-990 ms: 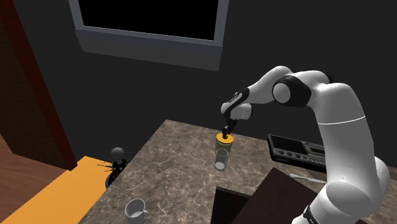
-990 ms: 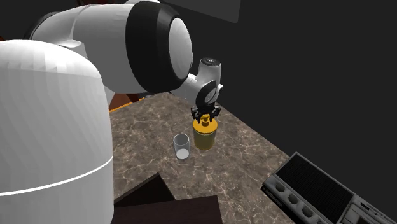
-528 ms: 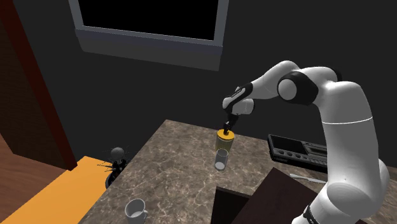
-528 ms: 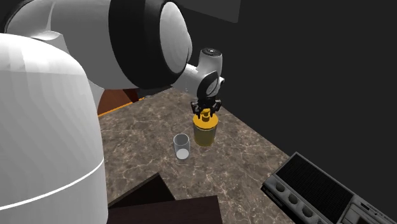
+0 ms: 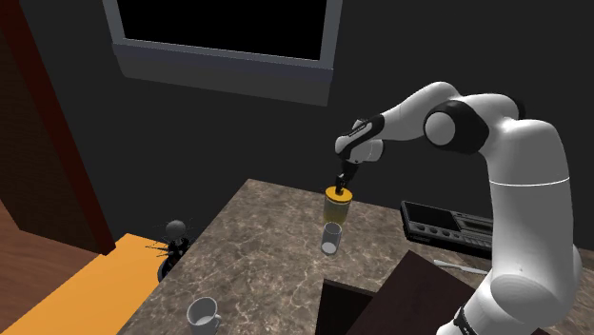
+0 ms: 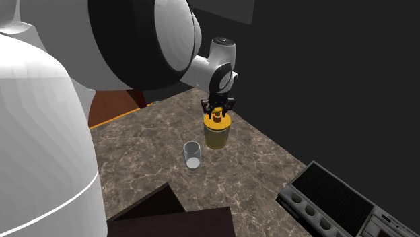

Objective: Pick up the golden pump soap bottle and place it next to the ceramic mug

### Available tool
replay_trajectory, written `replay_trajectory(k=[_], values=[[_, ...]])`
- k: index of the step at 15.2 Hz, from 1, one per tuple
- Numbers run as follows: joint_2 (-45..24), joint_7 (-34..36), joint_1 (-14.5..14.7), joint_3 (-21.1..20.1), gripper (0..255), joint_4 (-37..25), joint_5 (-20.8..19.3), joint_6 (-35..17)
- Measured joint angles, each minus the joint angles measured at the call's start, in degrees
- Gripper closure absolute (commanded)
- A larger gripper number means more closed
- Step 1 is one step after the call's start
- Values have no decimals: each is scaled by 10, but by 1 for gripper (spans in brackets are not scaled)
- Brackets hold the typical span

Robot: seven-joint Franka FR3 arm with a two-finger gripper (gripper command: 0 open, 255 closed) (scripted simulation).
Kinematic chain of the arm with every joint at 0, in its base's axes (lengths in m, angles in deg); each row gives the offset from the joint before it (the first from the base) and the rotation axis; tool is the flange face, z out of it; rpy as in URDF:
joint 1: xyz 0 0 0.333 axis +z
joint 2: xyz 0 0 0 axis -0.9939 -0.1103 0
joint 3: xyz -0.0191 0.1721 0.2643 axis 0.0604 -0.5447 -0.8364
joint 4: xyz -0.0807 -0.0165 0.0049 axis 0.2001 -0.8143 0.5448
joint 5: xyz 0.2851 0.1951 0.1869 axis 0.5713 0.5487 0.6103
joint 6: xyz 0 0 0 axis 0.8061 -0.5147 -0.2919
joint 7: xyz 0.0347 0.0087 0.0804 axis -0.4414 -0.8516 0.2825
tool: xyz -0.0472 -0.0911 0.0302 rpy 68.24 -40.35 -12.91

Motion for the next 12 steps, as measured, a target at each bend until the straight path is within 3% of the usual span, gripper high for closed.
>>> replay_trajectory(k=[12], values=[[60,25,13,20,255,-10,-34,67]])
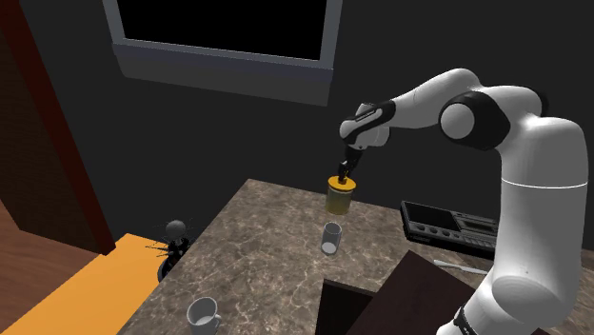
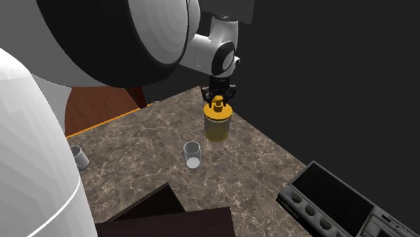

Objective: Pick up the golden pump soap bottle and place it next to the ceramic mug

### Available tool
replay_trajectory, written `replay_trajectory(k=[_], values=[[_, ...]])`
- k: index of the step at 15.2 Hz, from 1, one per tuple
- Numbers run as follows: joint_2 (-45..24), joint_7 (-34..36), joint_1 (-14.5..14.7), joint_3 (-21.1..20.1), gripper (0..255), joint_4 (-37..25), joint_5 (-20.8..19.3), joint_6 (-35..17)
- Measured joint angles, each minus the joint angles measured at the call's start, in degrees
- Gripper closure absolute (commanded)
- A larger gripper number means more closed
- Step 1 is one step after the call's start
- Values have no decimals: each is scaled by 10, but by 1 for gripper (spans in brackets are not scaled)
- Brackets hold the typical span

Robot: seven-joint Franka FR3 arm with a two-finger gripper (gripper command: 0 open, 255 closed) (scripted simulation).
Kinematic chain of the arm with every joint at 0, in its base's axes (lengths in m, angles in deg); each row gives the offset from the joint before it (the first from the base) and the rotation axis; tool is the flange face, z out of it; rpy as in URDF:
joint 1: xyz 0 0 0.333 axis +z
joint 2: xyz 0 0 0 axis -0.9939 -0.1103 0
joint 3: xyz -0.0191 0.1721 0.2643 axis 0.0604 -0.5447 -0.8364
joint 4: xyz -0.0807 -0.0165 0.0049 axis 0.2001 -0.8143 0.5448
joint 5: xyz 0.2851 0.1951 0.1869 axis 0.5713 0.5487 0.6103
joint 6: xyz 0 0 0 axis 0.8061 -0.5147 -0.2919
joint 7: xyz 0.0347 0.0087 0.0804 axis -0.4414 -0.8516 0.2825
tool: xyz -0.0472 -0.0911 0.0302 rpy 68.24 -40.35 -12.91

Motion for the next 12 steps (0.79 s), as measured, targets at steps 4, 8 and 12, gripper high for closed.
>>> replay_trajectory(k=[4,8,12], values=[[13,8,3,4,255,-14,-9,26],[33,16,7,9,255,-18,-20,48],[44,23,8,12,255,-34,-28,75]])
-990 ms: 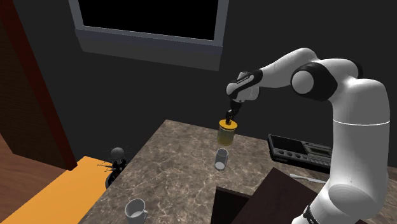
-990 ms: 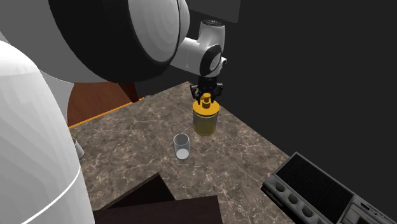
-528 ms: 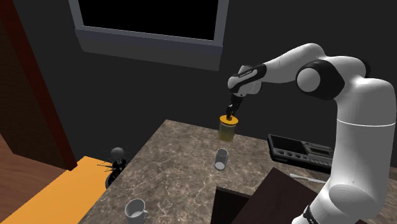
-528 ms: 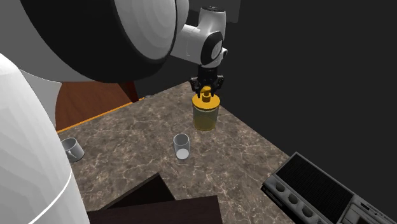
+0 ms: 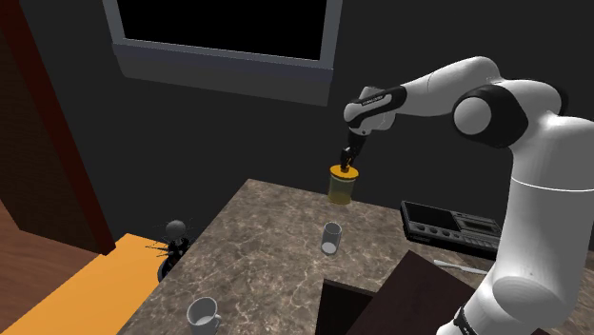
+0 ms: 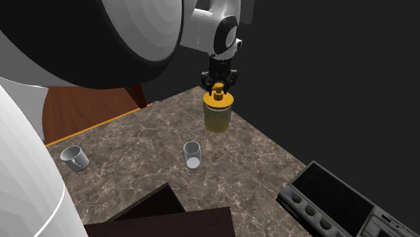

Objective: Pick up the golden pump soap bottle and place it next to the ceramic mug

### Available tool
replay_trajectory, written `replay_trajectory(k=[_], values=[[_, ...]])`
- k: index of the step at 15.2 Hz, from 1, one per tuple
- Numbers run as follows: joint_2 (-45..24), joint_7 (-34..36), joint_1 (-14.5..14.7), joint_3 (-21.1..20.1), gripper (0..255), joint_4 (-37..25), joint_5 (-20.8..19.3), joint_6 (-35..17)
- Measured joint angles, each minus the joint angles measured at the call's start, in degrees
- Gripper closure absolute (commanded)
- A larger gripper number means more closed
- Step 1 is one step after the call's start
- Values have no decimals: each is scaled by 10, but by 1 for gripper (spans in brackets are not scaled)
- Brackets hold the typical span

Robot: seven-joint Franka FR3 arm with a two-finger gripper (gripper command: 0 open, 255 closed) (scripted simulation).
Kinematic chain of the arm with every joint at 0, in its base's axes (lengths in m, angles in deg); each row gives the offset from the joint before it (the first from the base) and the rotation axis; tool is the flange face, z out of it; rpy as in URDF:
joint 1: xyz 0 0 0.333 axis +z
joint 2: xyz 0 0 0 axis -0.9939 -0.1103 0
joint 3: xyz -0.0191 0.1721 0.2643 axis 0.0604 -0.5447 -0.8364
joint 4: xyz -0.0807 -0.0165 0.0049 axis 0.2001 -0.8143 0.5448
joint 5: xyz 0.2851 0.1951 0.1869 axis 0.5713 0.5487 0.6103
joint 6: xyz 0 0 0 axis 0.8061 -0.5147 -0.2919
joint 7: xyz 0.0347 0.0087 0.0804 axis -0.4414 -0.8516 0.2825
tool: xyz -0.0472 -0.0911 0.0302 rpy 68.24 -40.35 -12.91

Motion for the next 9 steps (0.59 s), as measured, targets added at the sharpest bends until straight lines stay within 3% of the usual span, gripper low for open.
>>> replay_trajectory(k=[9], values=[[23,14,3,5,255,-40,-15,61]])
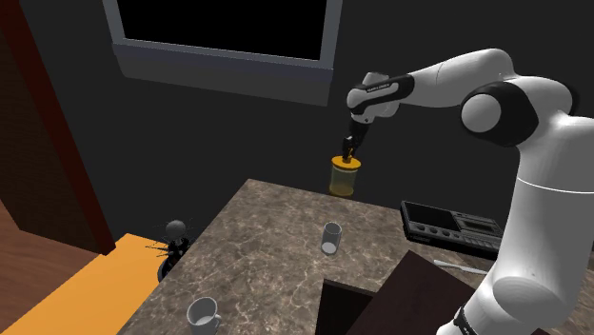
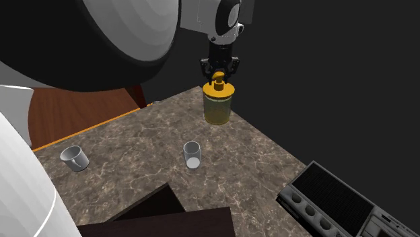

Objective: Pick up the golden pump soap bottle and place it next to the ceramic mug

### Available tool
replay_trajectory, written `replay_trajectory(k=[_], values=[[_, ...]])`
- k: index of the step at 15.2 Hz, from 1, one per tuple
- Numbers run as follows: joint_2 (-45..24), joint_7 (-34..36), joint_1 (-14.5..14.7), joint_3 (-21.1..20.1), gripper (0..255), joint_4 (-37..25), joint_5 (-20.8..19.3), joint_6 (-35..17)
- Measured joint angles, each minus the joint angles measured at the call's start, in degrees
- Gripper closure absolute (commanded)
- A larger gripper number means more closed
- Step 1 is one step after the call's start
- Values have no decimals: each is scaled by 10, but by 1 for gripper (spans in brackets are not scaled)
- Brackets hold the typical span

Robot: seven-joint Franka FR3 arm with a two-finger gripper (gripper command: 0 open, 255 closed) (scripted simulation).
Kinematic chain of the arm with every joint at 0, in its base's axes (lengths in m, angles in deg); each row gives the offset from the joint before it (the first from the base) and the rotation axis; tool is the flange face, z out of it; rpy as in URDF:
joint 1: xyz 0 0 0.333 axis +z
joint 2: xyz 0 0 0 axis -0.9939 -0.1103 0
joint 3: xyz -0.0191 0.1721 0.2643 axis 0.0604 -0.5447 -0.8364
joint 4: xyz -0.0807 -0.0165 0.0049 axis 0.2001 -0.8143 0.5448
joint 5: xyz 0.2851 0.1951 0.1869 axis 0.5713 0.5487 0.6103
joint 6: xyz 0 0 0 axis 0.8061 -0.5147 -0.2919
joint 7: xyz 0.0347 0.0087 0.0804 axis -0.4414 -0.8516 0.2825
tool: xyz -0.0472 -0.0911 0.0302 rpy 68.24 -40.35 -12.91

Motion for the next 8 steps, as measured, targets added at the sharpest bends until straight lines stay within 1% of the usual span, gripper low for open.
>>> replay_trajectory(k=[4,8], values=[[8,4,0,2,255,-18,-5,26],[37,45,28,-8,255,15,-22,16]])
